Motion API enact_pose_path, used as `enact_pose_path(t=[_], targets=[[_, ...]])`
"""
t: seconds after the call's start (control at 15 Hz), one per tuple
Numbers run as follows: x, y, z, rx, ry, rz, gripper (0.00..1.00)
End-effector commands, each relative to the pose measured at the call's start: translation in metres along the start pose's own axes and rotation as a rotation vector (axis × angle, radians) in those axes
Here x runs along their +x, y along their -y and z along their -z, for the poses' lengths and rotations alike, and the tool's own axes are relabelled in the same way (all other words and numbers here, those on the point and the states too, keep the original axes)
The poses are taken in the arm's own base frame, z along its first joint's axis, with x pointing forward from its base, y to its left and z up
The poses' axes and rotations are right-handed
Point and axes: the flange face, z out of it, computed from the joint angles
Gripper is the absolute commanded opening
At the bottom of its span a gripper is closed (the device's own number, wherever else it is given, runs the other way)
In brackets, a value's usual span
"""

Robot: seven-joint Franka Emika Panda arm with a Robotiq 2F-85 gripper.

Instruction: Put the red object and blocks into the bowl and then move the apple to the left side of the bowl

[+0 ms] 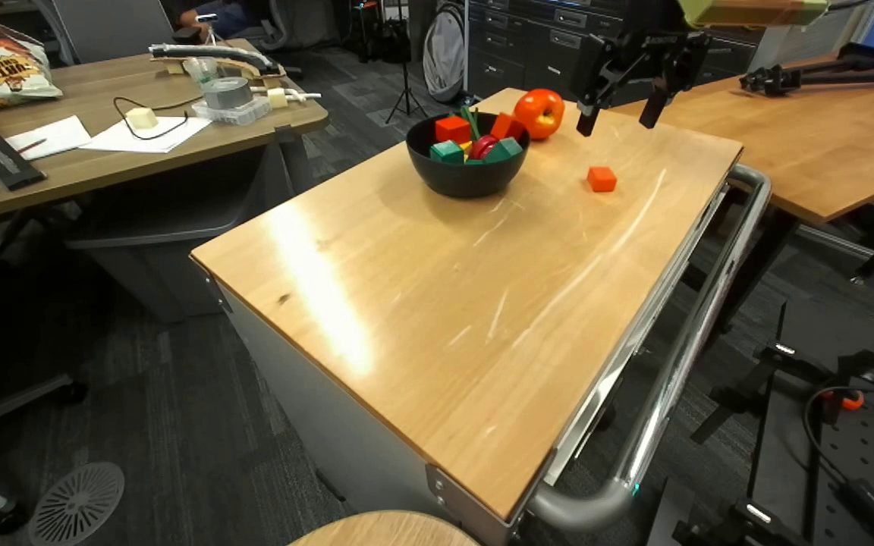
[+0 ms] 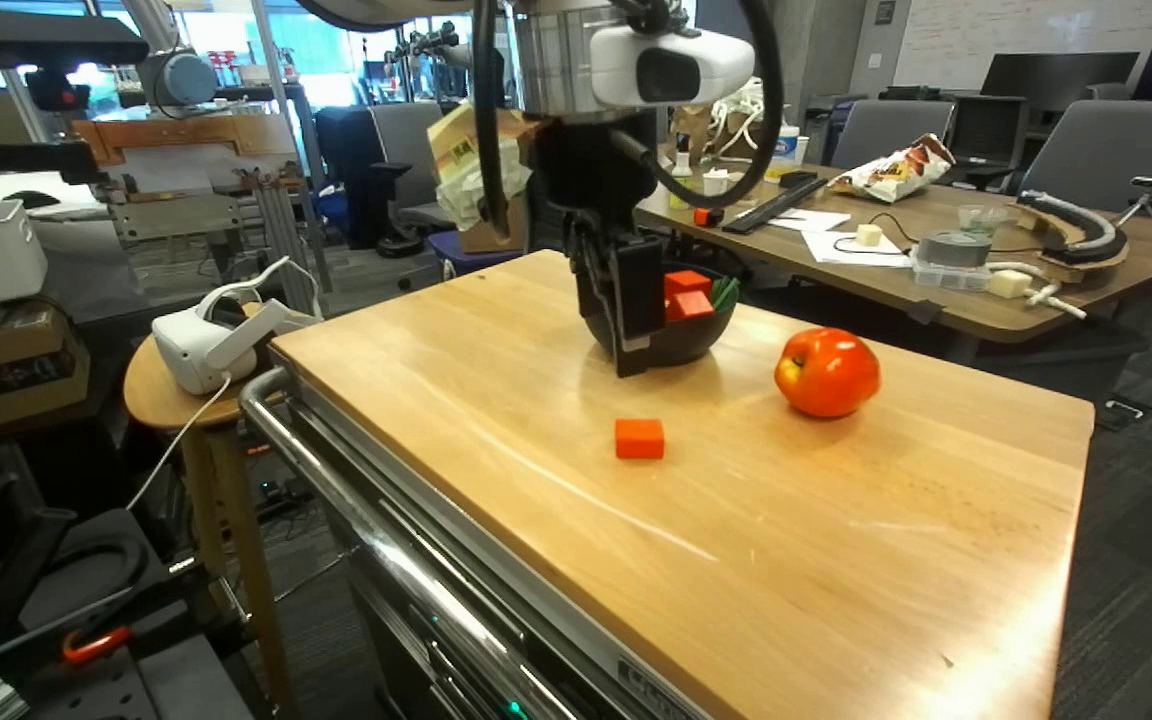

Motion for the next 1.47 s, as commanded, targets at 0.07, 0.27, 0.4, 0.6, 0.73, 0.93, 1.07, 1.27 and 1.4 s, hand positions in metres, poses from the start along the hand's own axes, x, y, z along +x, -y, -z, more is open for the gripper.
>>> enact_pose_path(t=[0.07,0.27,0.4,0.6,0.73,0.93,1.07,1.27,1.4], targets=[[0.008,0.004,-0.032,-0.009,-0.058,-0.095,1.0],[0.014,0.003,-0.047,-0.026,-0.097,-0.129,0.84],[0.016,0.001,-0.056,-0.047,-0.105,-0.148,0.75],[0.014,-0.004,-0.067,-0.07,-0.082,-0.177,0.71],[0.013,-0.007,-0.07,-0.076,-0.07,-0.19,0.85],[0.014,-0.011,-0.072,-0.073,-0.06,-0.208,0.54],[0.013,-0.012,-0.073,-0.073,-0.061,-0.212,0.47],[0.012,-0.011,-0.069,-0.041,-0.049,-0.225,0.23],[0.013,-0.01,-0.065,0.0,-0.039,-0.27,0.14]])
